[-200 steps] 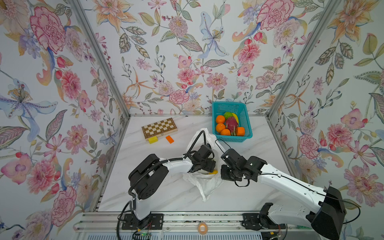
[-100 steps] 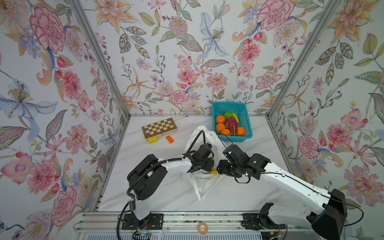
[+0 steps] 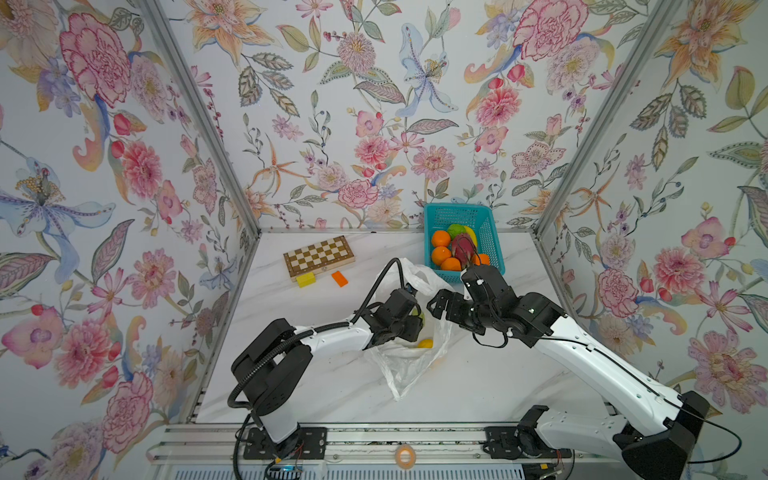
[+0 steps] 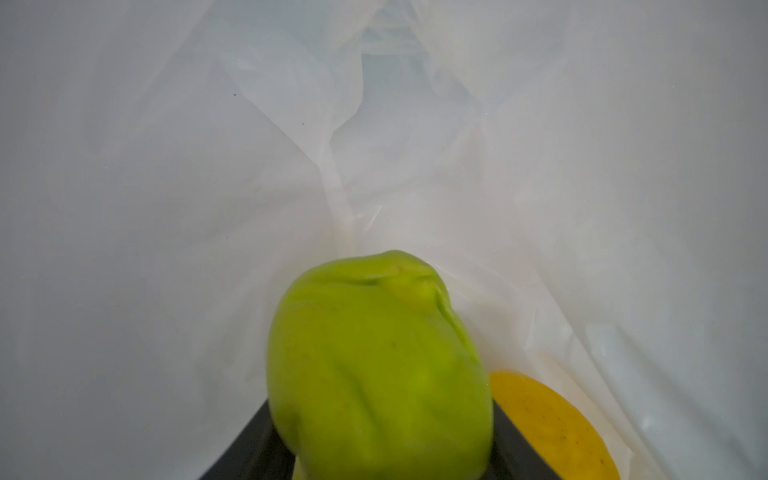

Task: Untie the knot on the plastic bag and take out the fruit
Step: 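Grasp the green pear and lift it out of the bag with the left gripper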

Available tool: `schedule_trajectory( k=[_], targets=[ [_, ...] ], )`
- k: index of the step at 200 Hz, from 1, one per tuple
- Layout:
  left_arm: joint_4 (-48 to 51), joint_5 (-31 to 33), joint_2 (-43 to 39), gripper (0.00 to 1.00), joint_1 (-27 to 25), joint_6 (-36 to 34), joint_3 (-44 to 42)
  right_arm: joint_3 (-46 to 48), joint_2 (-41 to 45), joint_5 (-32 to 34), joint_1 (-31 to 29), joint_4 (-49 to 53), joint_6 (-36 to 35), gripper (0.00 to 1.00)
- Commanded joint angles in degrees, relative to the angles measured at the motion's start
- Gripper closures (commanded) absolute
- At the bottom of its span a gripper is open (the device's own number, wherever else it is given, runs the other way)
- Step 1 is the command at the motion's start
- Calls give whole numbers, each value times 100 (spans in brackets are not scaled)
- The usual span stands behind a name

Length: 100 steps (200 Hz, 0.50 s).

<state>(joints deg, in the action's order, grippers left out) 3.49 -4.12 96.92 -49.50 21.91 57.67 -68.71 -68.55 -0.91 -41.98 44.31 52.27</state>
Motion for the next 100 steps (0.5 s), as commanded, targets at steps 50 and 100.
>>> schedule_trajectory(
  k=[50,100],
  targets=[
    [-689,243,-1222,42,70,-387,-670,-600,43,-315,291,-28,-164,1],
    [-1272,126,-1944,42,146,-801,-898,-1083,-11,-323,445,-45,-158,1]
  ],
)
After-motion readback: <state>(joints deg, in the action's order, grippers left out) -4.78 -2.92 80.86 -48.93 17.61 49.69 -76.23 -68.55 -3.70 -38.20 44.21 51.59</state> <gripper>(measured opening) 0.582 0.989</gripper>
